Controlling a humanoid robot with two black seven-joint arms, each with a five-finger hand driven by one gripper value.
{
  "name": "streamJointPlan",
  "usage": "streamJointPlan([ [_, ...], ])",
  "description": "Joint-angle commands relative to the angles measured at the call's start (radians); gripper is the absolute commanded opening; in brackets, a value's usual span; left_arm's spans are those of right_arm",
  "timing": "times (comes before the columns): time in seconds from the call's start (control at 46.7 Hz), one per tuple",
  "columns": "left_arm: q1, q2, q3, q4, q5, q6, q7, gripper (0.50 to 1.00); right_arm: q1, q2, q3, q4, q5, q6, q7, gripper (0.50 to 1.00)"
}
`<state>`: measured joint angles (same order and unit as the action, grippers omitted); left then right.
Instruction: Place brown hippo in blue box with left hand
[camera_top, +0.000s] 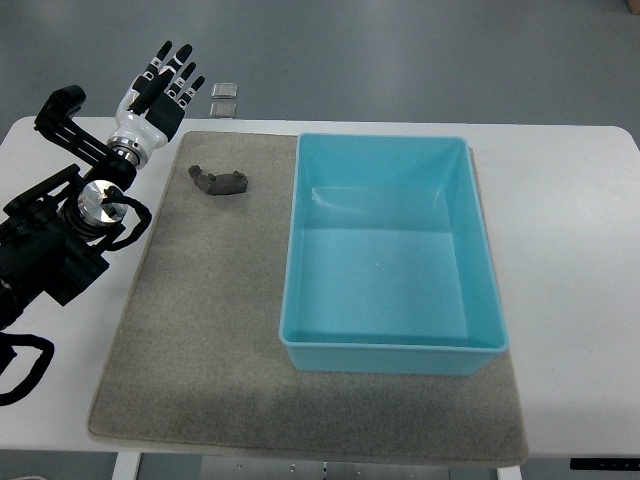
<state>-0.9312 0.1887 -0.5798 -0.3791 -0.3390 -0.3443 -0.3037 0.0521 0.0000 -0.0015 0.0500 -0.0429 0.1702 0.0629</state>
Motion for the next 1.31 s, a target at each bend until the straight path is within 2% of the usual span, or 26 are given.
streamJointPlan([
  [0.0,0.002,0.002,0.001,-0.001,0.002,0.001,0.001,0.996,0.000,0.000,0.000,0.001,0.000,0.000,0.000,0.936],
  [0.3,0.000,0.005,0.057,-0.003,0.123,0.004,0.001,0.996,0.000,0.000,0.000,-0.001,0.000,0.000,0.000,0.936],
  [0.642,-0.004,0.028,0.057,-0.021,0.425,0.002,0.003,0.996,0.000,0.000,0.000,0.001,0.000,0.000,0.000,0.936],
  [1.284,-0.043,0.156,0.069,-0.118,0.952,-0.015,0.005,0.996,0.000,0.000,0.000,-0.001,0.000,0.000,0.000,0.936],
])
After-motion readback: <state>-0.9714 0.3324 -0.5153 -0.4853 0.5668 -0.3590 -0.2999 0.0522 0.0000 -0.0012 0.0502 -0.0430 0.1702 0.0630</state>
